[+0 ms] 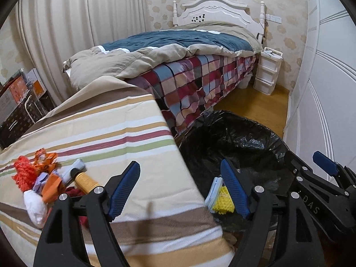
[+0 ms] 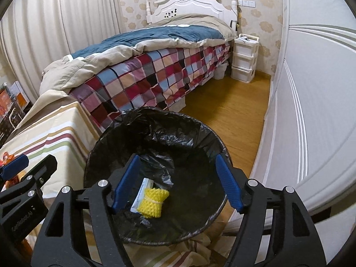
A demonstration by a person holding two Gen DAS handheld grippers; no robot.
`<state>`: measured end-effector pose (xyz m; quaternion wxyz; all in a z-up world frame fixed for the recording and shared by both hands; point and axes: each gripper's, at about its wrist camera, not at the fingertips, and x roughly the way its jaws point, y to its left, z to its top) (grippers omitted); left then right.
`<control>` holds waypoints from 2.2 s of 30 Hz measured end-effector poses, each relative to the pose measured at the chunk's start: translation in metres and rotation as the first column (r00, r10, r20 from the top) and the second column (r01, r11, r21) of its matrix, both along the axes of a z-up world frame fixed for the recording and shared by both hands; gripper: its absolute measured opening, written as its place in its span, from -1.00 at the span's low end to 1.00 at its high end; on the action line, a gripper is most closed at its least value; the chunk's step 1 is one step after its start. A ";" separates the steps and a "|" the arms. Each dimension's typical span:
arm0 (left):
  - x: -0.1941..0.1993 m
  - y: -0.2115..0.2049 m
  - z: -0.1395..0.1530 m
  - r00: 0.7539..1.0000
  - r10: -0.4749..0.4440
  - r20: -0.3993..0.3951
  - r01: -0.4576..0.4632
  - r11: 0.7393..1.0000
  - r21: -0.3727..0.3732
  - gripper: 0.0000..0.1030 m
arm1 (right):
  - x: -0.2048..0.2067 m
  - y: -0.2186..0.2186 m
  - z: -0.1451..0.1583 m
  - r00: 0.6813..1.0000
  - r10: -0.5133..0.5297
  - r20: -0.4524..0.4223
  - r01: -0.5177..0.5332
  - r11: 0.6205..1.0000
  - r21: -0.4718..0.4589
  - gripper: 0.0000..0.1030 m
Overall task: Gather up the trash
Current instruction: 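Move the left tool back to the bed and grasp the red plastic bag bundle, then grasp the red spray can with the right tool while the left tool holds the red bag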
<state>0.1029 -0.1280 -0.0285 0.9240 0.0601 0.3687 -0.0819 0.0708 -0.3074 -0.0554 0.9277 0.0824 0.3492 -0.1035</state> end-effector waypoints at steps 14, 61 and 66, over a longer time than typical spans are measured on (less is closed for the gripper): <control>-0.049 0.041 0.007 0.999 0.038 -0.006 -0.038 0.999 0.000 0.46 | -0.048 0.039 0.003 0.999 0.045 -0.014 -0.045 0.999 -0.015 0.52; -0.117 0.176 -0.019 0.983 0.157 -0.099 -0.163 0.985 -0.051 -0.10 | -0.086 0.151 0.003 0.959 0.278 -0.048 -0.280 0.959 -0.041 0.55; -0.121 0.204 -0.011 0.976 0.201 -0.086 -0.206 0.976 -0.065 -0.10 | -0.081 0.170 0.004 0.946 0.319 -0.055 -0.321 0.946 -0.045 0.55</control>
